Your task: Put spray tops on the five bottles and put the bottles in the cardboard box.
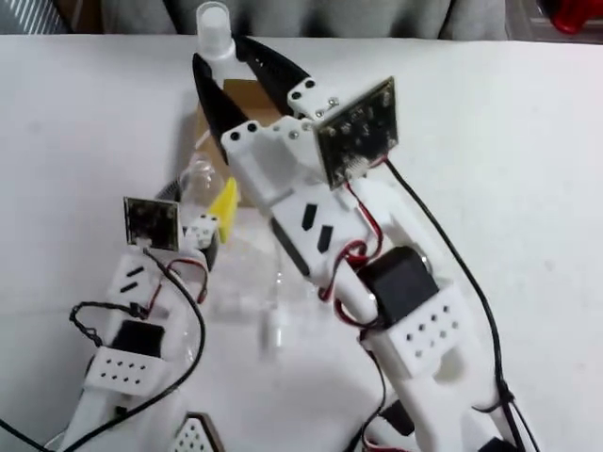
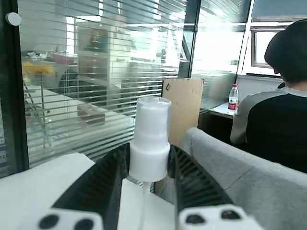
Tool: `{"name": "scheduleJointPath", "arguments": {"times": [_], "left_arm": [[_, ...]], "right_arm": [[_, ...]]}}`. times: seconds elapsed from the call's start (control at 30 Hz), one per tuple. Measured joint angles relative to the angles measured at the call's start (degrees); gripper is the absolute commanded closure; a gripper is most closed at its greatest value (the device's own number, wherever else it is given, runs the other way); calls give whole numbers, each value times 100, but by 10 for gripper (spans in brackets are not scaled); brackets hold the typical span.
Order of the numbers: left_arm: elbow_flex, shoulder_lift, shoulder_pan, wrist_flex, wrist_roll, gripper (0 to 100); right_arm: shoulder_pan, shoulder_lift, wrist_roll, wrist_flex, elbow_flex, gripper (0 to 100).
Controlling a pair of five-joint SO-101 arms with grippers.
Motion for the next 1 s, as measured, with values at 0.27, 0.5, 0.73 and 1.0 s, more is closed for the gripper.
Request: {"name": "scheduleJointPath", "arguments": {"times": [0.27, 0.5, 0.73, 1.0], "left_arm": [[0, 0, 0, 0, 0, 978], [0, 0, 0, 0, 0, 978], [0, 0, 0, 0, 0, 978], [0, 0, 0, 0, 0, 978]], "right_arm": [[237, 668, 18, -176, 0, 984], [255, 668, -185, 97, -114, 984], [255, 870, -246, 563, -475, 984], [246, 1099, -264, 563, -484, 984]]}}
